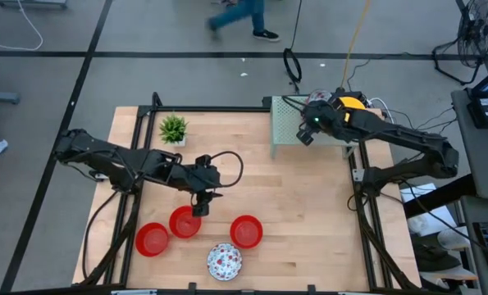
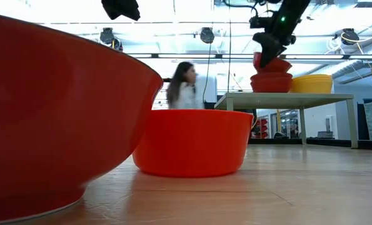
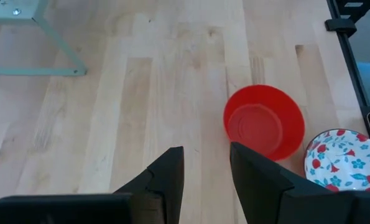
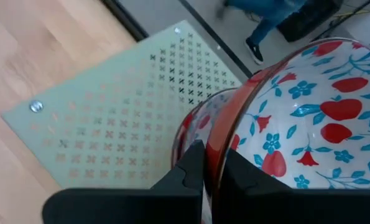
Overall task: Pick & Place Mini bowls
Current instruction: Stack the white pattern bowl on the stacked white pattern bowl on the shelf
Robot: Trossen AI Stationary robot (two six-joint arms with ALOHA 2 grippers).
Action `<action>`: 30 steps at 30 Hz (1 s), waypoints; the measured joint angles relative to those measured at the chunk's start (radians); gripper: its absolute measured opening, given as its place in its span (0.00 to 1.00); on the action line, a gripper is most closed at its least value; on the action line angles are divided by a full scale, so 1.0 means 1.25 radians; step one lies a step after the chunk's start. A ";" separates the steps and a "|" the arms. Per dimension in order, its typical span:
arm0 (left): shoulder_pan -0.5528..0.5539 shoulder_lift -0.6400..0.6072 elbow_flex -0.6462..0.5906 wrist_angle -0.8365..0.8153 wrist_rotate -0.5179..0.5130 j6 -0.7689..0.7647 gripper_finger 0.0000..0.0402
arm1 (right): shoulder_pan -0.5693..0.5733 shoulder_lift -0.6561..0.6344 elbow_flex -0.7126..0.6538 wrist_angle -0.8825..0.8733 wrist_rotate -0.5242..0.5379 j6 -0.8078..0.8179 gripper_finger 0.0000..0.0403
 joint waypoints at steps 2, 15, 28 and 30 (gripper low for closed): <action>0.002 0.000 0.000 0.000 0.000 0.000 0.33 | -0.006 0.014 0.000 -0.004 -0.001 -0.016 0.02; 0.001 0.000 0.000 -0.001 0.000 -0.006 0.33 | -0.024 0.042 0.000 -0.008 -0.017 -0.043 0.08; 0.001 0.000 0.000 -0.003 0.001 -0.009 0.33 | -0.024 0.042 0.000 -0.026 -0.012 -0.037 0.20; 0.001 0.000 0.000 -0.003 0.001 -0.012 0.33 | -0.024 0.042 0.000 -0.026 -0.011 -0.040 0.23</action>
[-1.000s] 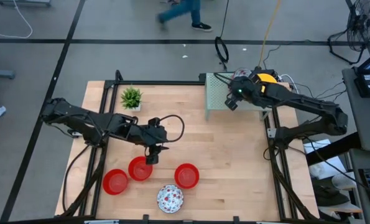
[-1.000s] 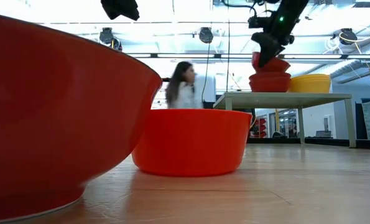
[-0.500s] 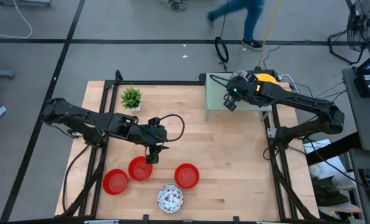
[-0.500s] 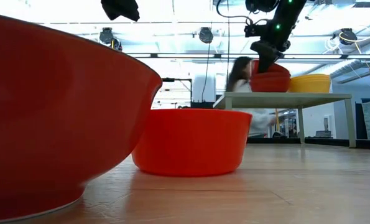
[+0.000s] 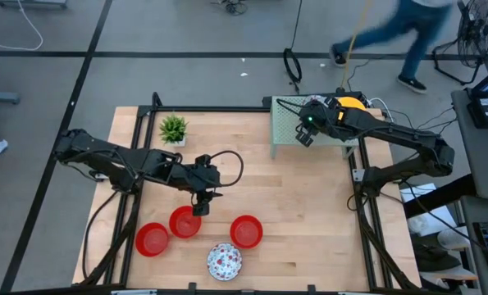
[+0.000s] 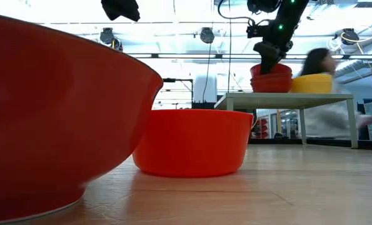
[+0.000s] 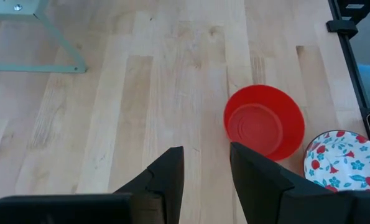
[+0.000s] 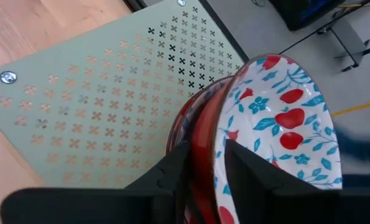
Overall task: Pick & Place Mini bowls
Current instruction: Stack the white pattern bowl on the stacked white pattern bowl on the shelf, then put the red bowl on the shelf
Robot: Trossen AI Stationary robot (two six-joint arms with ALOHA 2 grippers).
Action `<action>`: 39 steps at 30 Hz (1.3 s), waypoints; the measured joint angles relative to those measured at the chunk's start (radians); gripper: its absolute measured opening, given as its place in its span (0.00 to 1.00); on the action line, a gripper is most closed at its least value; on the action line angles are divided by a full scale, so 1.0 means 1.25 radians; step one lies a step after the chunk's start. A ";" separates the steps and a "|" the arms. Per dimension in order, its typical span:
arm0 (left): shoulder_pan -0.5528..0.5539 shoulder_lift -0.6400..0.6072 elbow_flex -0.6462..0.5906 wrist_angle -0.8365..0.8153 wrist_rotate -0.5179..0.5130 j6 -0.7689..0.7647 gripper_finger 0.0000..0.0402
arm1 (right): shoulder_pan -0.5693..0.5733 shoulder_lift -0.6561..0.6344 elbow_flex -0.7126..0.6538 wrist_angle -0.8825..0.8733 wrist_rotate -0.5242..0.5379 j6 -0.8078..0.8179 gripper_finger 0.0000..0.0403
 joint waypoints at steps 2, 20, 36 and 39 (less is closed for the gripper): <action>0.000 0.000 0.000 0.000 0.000 -0.003 0.33 | 0.000 -0.001 0.000 0.000 0.001 -0.011 0.27; 0.000 0.000 0.000 0.000 0.011 -0.052 0.33 | 0.069 -0.158 0.000 0.087 -0.246 0.049 0.40; 0.000 0.000 0.000 -0.003 -0.016 -0.080 0.33 | 0.274 -0.157 -0.253 0.465 -0.466 0.027 0.37; 0.007 0.000 0.000 0.000 -0.045 -0.143 0.33 | 0.298 -0.157 -0.295 0.550 -0.465 0.045 0.37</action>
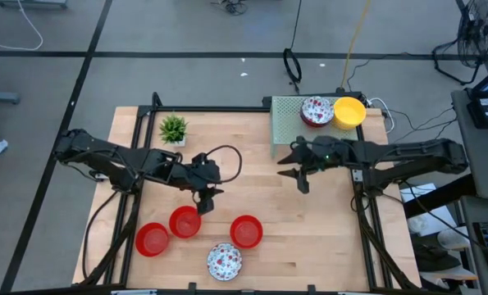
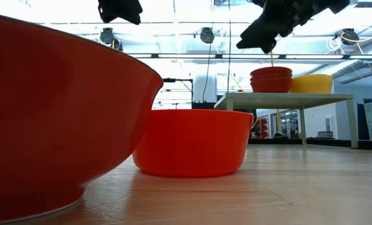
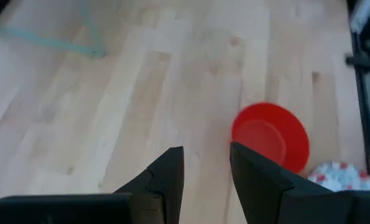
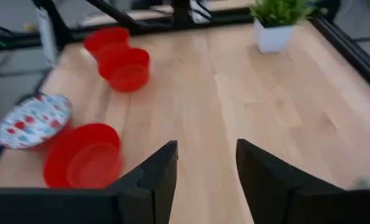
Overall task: Pick & Place Mini bowls
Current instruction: Put the red bowl on the shelf
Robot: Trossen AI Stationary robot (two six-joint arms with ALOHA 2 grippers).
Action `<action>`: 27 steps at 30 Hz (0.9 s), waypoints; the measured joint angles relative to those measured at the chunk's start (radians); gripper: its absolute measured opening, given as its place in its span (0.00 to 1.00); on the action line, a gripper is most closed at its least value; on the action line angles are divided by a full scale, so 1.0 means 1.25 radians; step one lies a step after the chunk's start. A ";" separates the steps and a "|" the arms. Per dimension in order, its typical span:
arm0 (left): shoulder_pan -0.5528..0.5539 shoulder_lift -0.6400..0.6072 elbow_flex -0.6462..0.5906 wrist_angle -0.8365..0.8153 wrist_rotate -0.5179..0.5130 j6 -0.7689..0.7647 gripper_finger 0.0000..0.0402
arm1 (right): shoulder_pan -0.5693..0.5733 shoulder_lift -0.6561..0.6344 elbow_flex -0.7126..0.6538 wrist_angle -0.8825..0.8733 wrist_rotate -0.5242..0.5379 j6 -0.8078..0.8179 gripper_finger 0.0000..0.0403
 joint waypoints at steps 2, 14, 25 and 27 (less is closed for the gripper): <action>0.005 0.002 0.000 -0.005 0.005 -0.052 0.33 | 0.027 0.000 -0.020 0.035 0.000 0.023 0.37; -0.042 0.125 -0.004 -0.009 0.031 -0.051 0.55 | 0.354 0.004 -0.069 0.251 0.279 0.111 0.37; -0.042 0.286 -0.003 0.153 -0.011 -0.066 0.70 | 0.498 0.011 -0.068 0.247 0.445 0.138 0.37; -0.042 0.310 -0.003 0.168 -0.035 -0.063 0.68 | 0.508 0.011 -0.068 0.246 0.445 0.145 0.37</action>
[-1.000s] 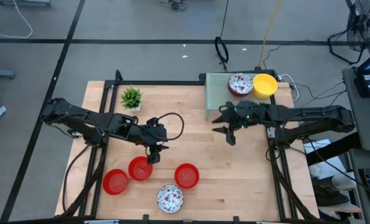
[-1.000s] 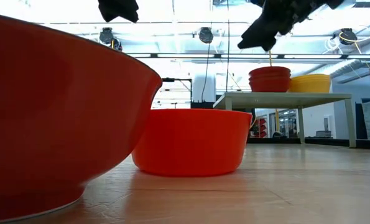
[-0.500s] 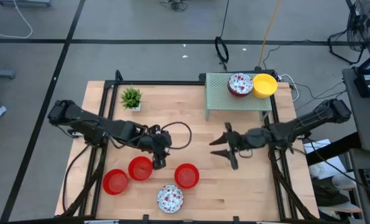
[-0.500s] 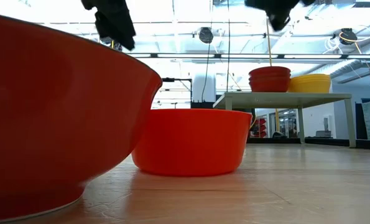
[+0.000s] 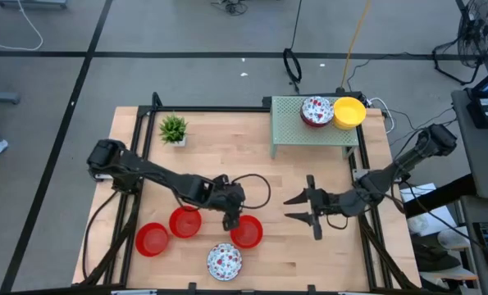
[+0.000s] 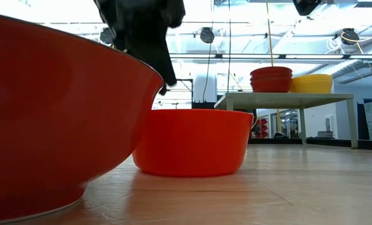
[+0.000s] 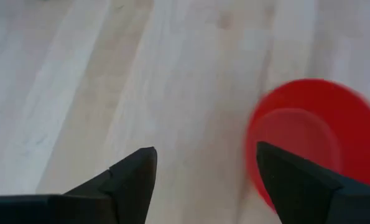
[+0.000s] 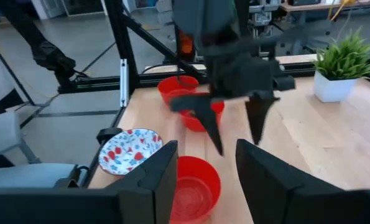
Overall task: Pick & Place Mini bowls
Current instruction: Put the red bowl on the shelf
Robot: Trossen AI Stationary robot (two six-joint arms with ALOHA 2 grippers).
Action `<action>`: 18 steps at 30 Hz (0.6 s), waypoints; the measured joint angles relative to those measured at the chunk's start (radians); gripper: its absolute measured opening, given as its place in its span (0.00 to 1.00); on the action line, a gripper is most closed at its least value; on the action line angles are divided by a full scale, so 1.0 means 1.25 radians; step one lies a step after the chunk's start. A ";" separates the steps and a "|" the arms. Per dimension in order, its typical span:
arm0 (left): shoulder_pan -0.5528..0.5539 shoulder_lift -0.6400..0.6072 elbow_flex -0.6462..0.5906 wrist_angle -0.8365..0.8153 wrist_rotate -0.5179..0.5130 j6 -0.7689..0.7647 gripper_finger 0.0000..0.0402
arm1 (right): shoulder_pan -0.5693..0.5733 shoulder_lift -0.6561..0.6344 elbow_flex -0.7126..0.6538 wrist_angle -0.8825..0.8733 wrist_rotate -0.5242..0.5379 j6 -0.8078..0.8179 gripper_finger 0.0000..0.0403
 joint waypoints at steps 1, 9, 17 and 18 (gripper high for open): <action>0.000 0.011 0.000 0.007 -0.013 0.000 0.67 | 0.004 0.000 0.000 0.000 0.001 0.002 0.37; 0.000 0.103 0.000 0.037 0.002 0.001 0.57 | 0.014 0.000 0.000 -0.001 0.000 -0.003 0.37; 0.000 0.118 0.000 0.048 0.032 -0.002 0.53 | 0.014 0.000 -0.018 -0.001 -0.001 -0.004 0.37; 0.000 0.111 0.000 0.046 0.028 -0.002 0.53 | 0.014 0.000 -0.020 -0.002 -0.001 -0.004 0.37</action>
